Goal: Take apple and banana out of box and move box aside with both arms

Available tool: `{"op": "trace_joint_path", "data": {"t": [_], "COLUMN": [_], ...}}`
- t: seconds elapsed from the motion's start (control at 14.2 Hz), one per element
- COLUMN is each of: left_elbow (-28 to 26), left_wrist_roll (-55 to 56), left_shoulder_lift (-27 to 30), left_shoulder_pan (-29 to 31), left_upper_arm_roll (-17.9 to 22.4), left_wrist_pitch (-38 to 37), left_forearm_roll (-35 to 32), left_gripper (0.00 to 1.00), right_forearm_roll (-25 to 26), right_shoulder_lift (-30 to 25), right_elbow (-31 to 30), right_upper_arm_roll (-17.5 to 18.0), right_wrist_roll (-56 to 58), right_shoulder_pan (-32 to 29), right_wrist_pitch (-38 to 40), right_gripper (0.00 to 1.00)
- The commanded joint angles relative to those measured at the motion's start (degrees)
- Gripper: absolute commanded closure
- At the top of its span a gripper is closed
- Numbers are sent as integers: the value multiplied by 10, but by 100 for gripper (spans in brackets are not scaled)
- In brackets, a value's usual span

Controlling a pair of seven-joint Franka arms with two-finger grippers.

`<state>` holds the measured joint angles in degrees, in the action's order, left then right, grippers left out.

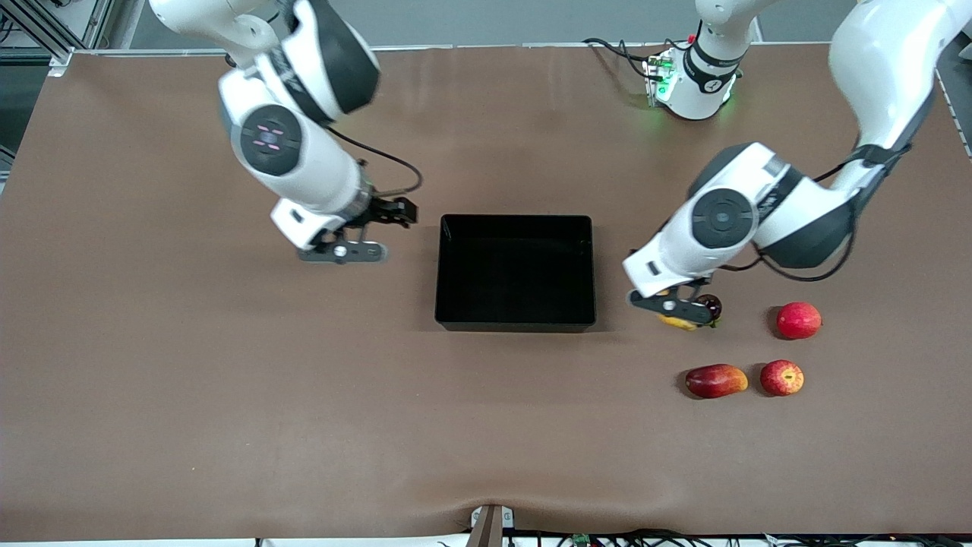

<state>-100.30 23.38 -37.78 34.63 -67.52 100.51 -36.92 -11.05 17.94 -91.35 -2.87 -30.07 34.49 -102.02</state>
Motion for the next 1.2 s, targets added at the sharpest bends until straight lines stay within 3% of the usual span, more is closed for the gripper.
{"op": "trace_joint_path", "data": {"t": [0.0,0.35,0.64,0.85,0.99,1.06,1.13], "left_elbow": [-38,-74,-123,-157,-179,-185,-188], "left_wrist_roll": [-95,-250,-259,-283,-283,-283,-283], "left_shoulder_lift": [25,26,25,17,13,10,6], "left_shoulder_pan": [61,146,197,234,242,242,242], "left_upper_arm_roll": [-15,-16,-17,-16,-10,-8,-2], "left_wrist_pitch": [2,6,45,112,144,153,155], "left_forearm_roll": [-7,-24,-86,-107,-120,-136,-147], "left_gripper": [100,100,100,100,100,100,100], "right_forearm_roll": [-8,28,61,74,75,75,75], "right_shoulder_lift": [32,83,117,133,137,137,137], "right_elbow": [-3,-15,-54,-62,-62,-61,-61], "right_upper_arm_roll": [-7,-9,-10,-11,-10,-10,-10], "right_wrist_roll": [-7,-7,-20,-21,-20,-21,-22], "right_shoulder_pan": [26,61,74,74,73,72,71], "right_wrist_pitch": [-47,-130,-200,-225,-234,-234,-234], "right_gripper": [0,0,2,39,93,100,100]}}
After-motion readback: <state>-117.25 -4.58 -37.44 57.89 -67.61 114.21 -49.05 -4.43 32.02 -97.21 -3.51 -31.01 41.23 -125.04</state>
